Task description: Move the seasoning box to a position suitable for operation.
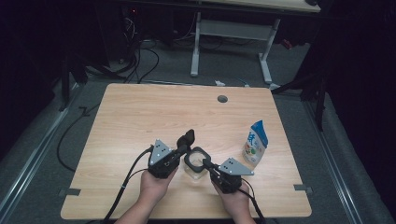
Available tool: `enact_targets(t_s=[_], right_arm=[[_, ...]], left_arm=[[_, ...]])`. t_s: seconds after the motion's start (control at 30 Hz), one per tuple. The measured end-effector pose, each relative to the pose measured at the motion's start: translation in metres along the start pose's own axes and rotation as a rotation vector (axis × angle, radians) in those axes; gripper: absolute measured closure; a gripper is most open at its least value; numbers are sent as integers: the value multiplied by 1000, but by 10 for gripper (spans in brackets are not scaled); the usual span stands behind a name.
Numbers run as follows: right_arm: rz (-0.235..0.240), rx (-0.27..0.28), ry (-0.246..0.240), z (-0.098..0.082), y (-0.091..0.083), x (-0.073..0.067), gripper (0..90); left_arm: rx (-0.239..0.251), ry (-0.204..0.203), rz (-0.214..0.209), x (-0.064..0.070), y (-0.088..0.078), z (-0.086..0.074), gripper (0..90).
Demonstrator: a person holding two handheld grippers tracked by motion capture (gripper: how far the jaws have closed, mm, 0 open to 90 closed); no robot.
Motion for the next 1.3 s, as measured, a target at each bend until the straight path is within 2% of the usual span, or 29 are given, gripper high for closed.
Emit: enact_targets(t_s=[0.23,0.5,0.57,0.63,0.7,0.77,0.83,0.9,0.93,0.97,1.03,1.07,1.1,1.13,1.17,1.2,1.3], right_arm=[[1,4,-4,0,1,0,900],[3,9,-11,0,2,-3,900],[-2,9,-15,0,3,-2,900],[8,11,-9,2,3,-3,899],[12,19,-11,3,1,-4,896],[3,37,-23,7,-5,-4,891],[-17,55,-8,9,-15,2,887],[-37,62,9,7,-23,10,879],[-70,56,25,0,-32,19,858],[-87,47,30,-5,-36,25,846],[-101,42,42,-11,-40,29,830],[-131,12,62,-24,-49,39,802],[-145,5,68,-28,-53,42,792],[-159,-1,85,-33,-57,47,782],[-159,-1,85,-33,-57,47,782],[-170,-7,103,-38,-62,52,772],[-231,-18,135,-49,-78,65,747]], left_arm=[[-1,4,8,-5,8,2,900],[-6,31,3,-6,14,2,900],[-17,23,6,-6,15,0,900],[-37,34,-27,-1,10,-8,899],[-42,41,-37,1,6,-10,899],[-44,51,-52,2,-1,-11,895],[-46,76,-57,-1,-9,-13,879],[-61,111,-47,-12,-19,-16,863],[-77,118,-36,-24,-26,-18,838],[-77,118,-36,-24,-26,-18,829],[-99,148,-15,-41,-34,-25,813],[-105,174,-3,-49,-37,-27,761],[-110,186,5,-55,-40,-29,727],[-120,186,16,-62,-43,-30,687],[-122,182,29,-69,-46,-30,687],[-103,172,38,-76,-51,-29,658],[-90,142,65,-92,-60,-24,634]])
Point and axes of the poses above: each handheld gripper's, and its own axes: y roughly forward along the jaws, z roughly out of its top, x roughly to its right, the point moved 8 cm from there along y, roughly forward along the jaws, and after that the axes turned 9 degrees about z, right-handed, at the moved point
